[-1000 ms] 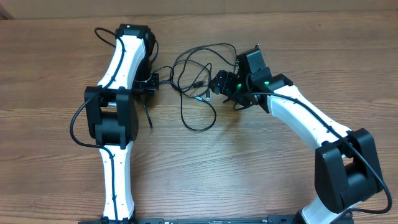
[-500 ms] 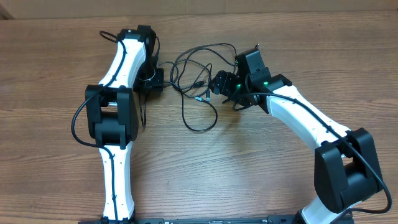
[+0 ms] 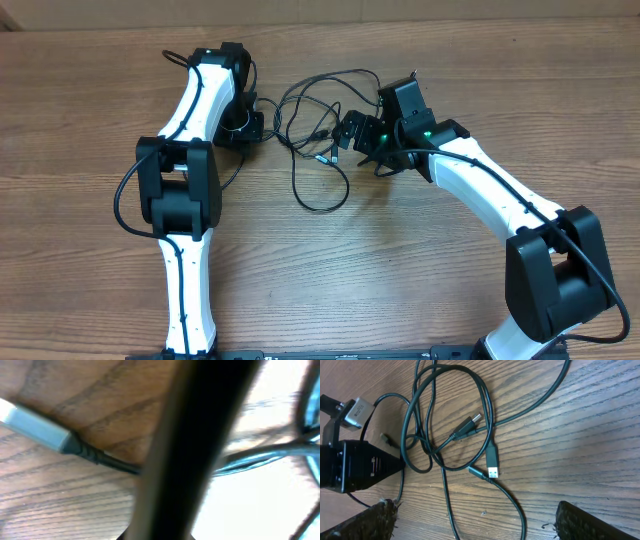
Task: Untangle cables
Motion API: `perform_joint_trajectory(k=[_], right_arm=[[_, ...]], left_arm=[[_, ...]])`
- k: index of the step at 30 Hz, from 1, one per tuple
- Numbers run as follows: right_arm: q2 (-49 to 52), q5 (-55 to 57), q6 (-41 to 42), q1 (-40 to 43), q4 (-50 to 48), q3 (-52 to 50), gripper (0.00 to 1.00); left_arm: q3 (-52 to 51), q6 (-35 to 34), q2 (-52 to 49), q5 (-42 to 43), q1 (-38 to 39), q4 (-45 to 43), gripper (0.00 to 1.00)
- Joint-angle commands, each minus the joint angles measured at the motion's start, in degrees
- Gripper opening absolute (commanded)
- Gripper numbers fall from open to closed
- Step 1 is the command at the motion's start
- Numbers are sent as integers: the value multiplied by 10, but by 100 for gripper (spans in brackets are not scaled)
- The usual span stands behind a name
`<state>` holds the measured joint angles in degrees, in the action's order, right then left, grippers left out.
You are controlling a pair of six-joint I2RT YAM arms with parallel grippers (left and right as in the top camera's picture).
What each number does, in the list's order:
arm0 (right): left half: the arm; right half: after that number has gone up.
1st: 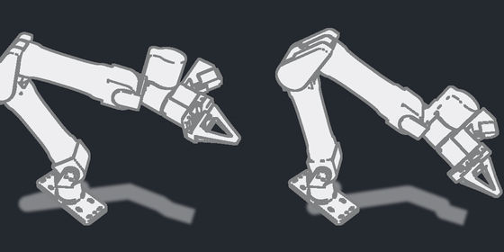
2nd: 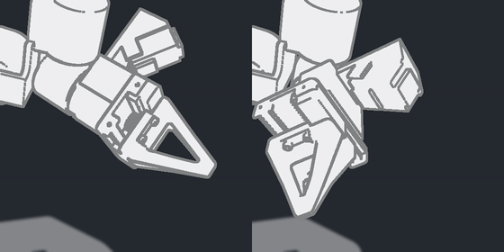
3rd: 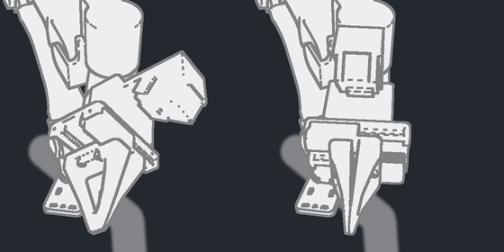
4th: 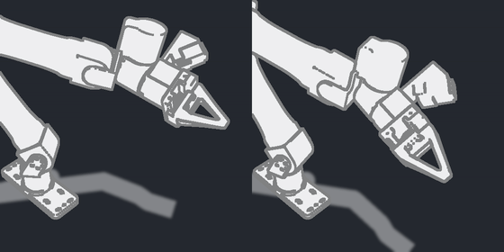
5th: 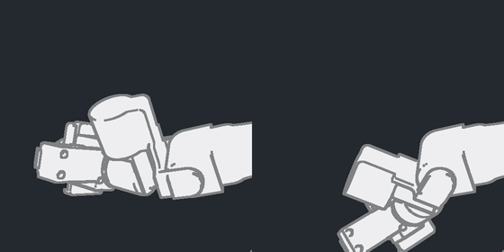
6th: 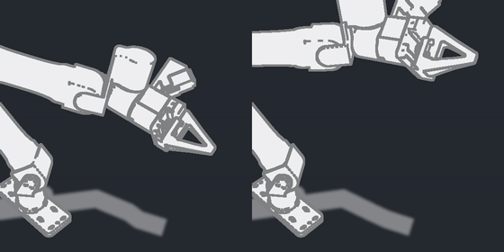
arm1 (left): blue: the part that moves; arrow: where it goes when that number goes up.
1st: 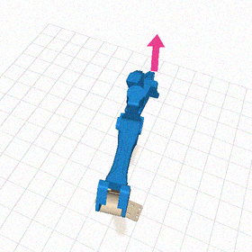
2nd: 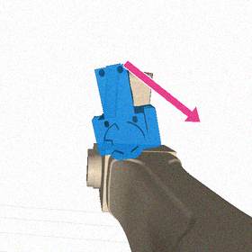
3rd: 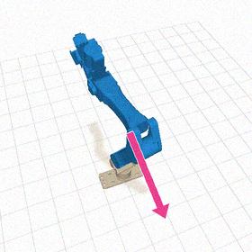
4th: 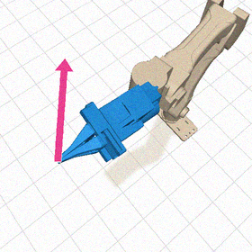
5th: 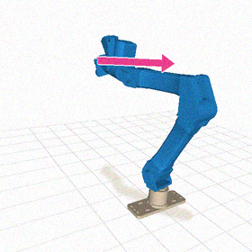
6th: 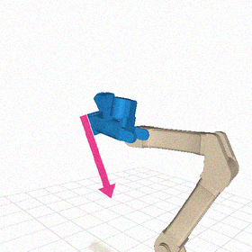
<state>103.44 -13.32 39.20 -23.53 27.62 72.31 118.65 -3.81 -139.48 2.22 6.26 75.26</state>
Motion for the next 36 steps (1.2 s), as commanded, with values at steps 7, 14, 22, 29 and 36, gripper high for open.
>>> perform_joint_trajectory(k=[7, 14, 22, 29, 36], right_arm=[[30, -18, 28, -7, -34, 0, 100], [50, -24, 51, -23, -104, 0, 100], [106, -24, 165, -51, -205, 0, 100], [146, 29, 165, -77, -248, 0, 54], [142, 44, 136, -27, -126, 0, 4]], left_arm=[[12, 10, 170, 16, 5, -1, 4], [12, 10, 238, 21, 7, 0, 4], [12, -23, 259, -35, 9, 9, 4], [10, -86, 258, -151, 0, 18, 4], [9, -177, 254, -242, -37, 43, 4]])
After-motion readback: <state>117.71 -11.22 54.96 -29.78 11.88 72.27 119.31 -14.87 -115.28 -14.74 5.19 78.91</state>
